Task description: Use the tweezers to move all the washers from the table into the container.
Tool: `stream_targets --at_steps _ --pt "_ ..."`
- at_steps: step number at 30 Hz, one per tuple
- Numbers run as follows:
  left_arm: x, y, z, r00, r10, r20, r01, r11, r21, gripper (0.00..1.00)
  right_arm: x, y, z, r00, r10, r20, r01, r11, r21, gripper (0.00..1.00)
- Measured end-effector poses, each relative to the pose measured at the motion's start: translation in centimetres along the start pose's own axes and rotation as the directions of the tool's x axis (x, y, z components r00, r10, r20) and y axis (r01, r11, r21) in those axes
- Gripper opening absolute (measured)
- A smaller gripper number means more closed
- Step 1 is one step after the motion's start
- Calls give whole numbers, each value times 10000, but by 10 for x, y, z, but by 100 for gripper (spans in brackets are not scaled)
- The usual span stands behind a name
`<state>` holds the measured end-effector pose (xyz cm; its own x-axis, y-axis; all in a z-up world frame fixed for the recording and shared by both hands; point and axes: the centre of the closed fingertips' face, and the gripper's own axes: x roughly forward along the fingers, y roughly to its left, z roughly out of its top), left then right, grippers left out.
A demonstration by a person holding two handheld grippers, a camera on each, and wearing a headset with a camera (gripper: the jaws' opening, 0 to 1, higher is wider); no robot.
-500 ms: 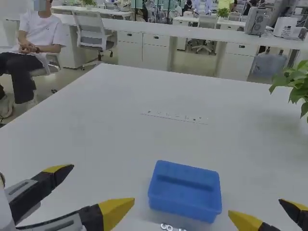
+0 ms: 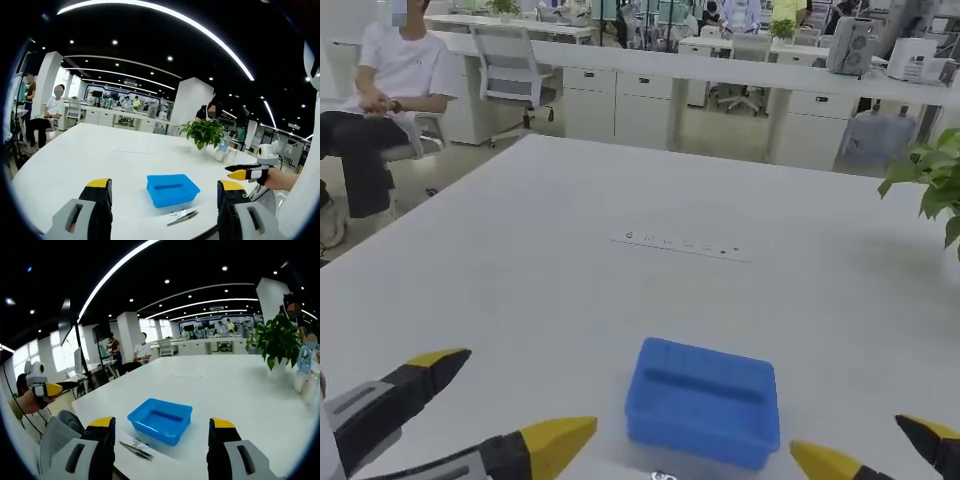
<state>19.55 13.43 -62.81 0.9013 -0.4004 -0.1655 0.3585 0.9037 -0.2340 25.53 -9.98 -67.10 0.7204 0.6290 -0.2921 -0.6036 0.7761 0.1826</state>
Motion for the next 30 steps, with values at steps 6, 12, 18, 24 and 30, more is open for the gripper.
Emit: stream_targets --at_steps 6,12,18,24,30 --pt "5 -2 0 9999 -112 -11 112 9998 -159 88 -2 1 2 10000 41 -78 -42 9999 -138 75" --pt "16 -5 -1 9991 -400 -146 398 9992 -107 88 -10 -9 -4 9994 -293 -182 292 9996 -35 74" --pt "29 -7 1 9971 -710 -272 711 9975 17 88 -16 -17 -3 9981 -606 -81 606 9981 59 75" --pt "43 -11 0 9936 -1012 -495 1022 9946 162 88 -21 -33 -5 9937 -1124 -53 1125 9933 267 75" --pt "55 -7 -2 9909 -1169 -674 1182 9929 157 88 -13 -42 -3 9914 -1306 -52 1307 9908 358 75"
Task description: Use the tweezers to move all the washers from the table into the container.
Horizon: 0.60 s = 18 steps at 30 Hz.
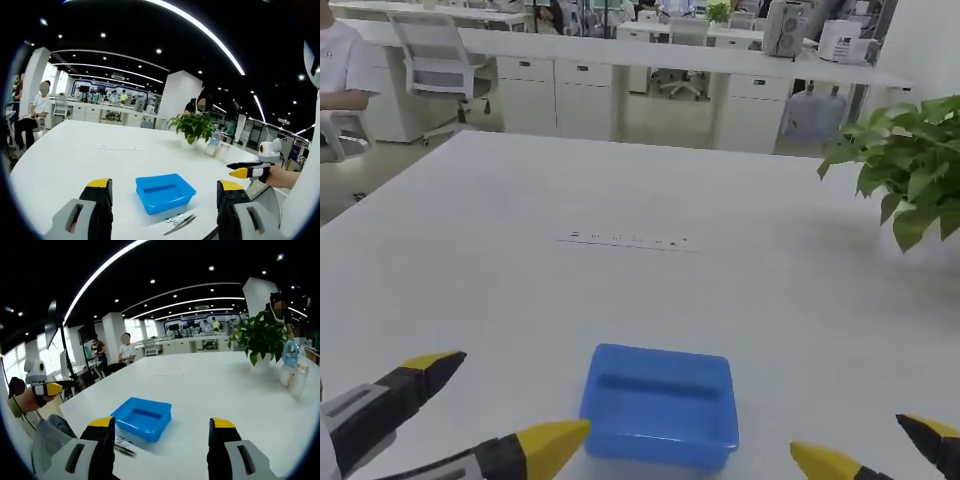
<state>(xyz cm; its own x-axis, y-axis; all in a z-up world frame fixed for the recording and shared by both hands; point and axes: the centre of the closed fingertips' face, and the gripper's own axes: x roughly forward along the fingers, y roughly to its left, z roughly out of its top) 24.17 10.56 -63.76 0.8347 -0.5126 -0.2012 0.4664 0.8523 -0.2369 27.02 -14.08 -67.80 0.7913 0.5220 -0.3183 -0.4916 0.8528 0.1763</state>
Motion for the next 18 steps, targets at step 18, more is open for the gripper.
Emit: stream_targets --at_steps 18 --pt "35 22 -70 9548 -517 -2929 743 9950 665 62 42 17 -42 9735 1017 -2047 -1267 9855 -1132 58"
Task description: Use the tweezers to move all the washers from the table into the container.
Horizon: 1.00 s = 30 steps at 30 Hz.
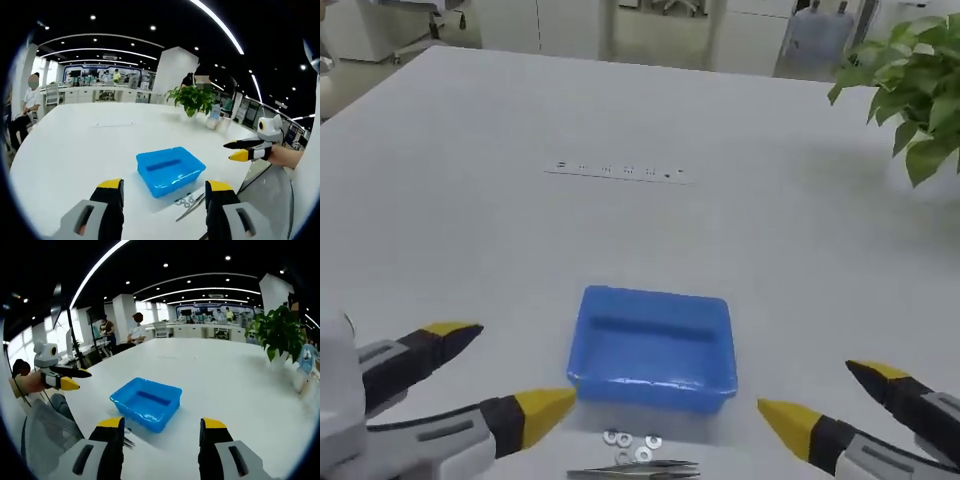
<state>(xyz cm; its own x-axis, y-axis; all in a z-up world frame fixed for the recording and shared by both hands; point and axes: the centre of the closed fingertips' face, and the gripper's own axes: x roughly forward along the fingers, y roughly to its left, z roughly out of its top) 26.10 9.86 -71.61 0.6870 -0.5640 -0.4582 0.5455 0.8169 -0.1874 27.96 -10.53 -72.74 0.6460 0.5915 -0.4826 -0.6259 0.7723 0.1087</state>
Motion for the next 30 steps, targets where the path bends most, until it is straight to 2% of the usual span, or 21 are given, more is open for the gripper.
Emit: stream_targets --at_steps 3,5,6,7,8,9,11,12,14,17,18,19,20,22,23,26,27,29,30 --pt "10 -6 -18 9948 -523 -868 556 9978 360 52 12 12 -6 9970 702 -330 -714 9967 -383 45" --pt "16 -11 -31 9828 -948 -1586 1065 9920 674 45 20 20 -13 9902 1131 -821 -1205 9885 -919 36" --pt "17 -13 -36 9762 -1136 -1847 1302 9882 805 38 24 25 -16 9850 1348 -1080 -1492 9791 -1383 33" --pt "20 -17 -41 9699 -1350 -2028 1583 9820 1033 33 25 27 -17 9831 1407 -1175 -1578 9757 -1519 31" --pt "21 -19 -45 9642 -1464 -2211 1733 9789 1078 29 28 33 -21 9749 1659 -1487 -1935 9612 -1964 28" --pt "24 -22 -51 9537 -1676 -2499 2020 9722 1188 25 30 37 -24 9691 1800 -1685 -2153 9508 -2226 26" --pt "27 -24 -62 9353 -1787 -3053 2344 9595 1564 22 34 44 -32 9545 2040 -2176 -2597 9273 -2697 21" --pt "28 -26 -66 9263 -1863 -3276 2537 9511 1765 19 36 49 -36 9448 2203 -2426 -2868 9140 -2870 20" --pt "31 -30 -74 9075 -2035 -3675 2924 9341 2046 16 39 55 -39 9363 2348 -2610 -3107 9004 -3046 18" --pt "34 -35 -82 8840 -2127 -4163 3325 9120 2402 12 41 61 -43 9261 2521 -2805 -3373 8864 -3169 16" --pt "37 -35 -86 8766 -2013 -4372 3410 9007 2691 11 41 63 -45 9249 2522 -2844 -3362 8920 -3023 15" --pt "38 -35 -88 8725 -1933 -4488 3451 8939 2859 11 41 66 -47 9186 2668 -2915 -3547 8818 -3107 14" --pt "40 -36 -91 8646 -1904 -4650 3544 8871 2958 10 41 67 -47 9158 2735 -2943 -3624 8785 -3113 12" --pt "43 -36 -94 8589 -1792 -4797 3601 8775 3169 7 40 70 -49 9099 2858 -3006 -3762 8739 -3079 10" --pt "44 -36 -96 8537 -1778 -4894 3650 8747 3188 7 39 70 -50 9079 2900 -3028 -3808 8726 -3059 9" --pt "48 -34 -98 8493 -1660 -5012 3653 8701 3308 8 38 71 -49 9072 2999 -2950 -3845 8756 -2923 8" --pt "47 -36 -100 8371 -1768 -5176 3901 8563 3385 6 38 71 -48 9081 3055 -2863 -3841 8800 -2794 7" --pt "49 -35 -102 8319 -1547 -5329 3985 8348 3798 5 39 71 -47 9093 3089 -2787 -3827 8840 -2686 7" --pt "49 -34 -105 8240 -1473 -5471 4069 8258 3906 5 39 70 -47 9097 3092 -2773 -3823 8843 -2680 7"
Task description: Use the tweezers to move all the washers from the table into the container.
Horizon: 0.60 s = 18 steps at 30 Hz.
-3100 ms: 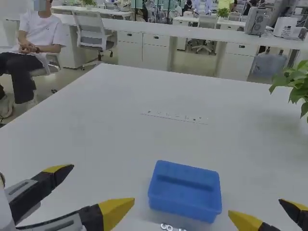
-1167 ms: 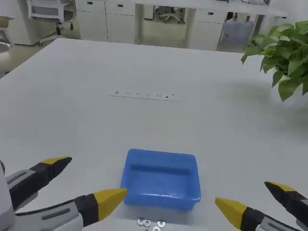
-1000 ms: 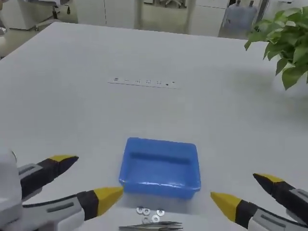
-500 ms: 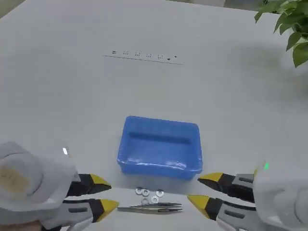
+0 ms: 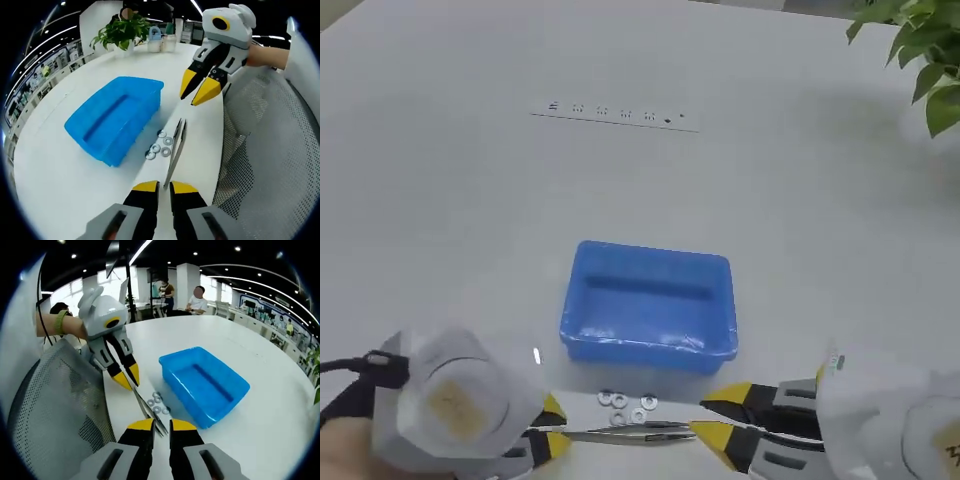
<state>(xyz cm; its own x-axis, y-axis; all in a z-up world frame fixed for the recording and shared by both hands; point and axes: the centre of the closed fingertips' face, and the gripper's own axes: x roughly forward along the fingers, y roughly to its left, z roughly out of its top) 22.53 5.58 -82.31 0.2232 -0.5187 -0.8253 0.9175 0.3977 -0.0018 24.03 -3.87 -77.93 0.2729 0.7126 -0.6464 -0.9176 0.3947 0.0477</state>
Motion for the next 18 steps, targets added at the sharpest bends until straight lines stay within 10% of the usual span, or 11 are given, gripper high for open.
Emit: stream_targets --at_steps 18 --pt "-1 -8 17 9987 -155 -478 254 9768 2125 0 -1 0 -3 10000 86 -37 -87 9995 -307 5"
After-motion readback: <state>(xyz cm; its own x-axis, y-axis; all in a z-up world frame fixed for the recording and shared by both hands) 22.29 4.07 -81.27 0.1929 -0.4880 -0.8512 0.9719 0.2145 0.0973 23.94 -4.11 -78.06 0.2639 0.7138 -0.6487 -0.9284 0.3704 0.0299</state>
